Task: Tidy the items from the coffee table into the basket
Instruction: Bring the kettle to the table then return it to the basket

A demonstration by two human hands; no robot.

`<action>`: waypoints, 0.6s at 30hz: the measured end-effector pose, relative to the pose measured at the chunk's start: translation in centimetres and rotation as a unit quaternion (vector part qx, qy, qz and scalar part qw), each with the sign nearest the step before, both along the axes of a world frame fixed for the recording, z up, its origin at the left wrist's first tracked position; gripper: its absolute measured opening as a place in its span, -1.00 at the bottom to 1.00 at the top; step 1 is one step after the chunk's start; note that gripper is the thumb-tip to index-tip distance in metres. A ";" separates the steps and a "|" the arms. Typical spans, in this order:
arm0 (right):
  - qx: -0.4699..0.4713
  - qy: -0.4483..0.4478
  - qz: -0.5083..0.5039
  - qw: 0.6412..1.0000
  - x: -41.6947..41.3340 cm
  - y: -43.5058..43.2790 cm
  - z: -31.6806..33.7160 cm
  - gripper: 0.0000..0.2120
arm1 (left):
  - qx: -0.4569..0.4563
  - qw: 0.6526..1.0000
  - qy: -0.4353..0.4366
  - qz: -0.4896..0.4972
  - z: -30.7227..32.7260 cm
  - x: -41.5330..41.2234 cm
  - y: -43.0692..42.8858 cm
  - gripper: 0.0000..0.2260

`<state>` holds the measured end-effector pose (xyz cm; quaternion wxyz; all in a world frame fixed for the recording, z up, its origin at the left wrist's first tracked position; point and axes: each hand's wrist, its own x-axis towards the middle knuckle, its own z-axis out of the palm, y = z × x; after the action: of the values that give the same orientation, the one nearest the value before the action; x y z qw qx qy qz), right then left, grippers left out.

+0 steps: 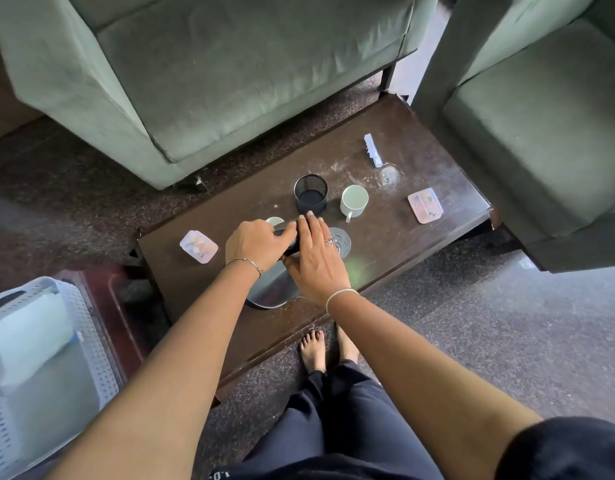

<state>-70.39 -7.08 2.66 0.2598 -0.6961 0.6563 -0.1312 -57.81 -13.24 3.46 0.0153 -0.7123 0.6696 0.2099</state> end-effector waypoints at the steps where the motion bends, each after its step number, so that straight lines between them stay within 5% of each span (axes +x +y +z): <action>1: 0.000 0.000 0.001 1.000 0.0 -0.1 -0.1 -0.31 | 0.002 1.000 0.000 0.004 -0.1 0.0 -0.1 -0.44; 18: 0.028 -0.015 -0.019 0.999 -0.2 -0.7 -1.9 -0.32 | 0.025 0.999 -0.037 -0.024 -0.8 -1.0 -1.3 -0.45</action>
<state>-70.55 -7.81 0.76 0.2865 -0.6741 0.6686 -0.1285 -58.79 -14.53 2.69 0.0623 -0.7028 0.6799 0.1997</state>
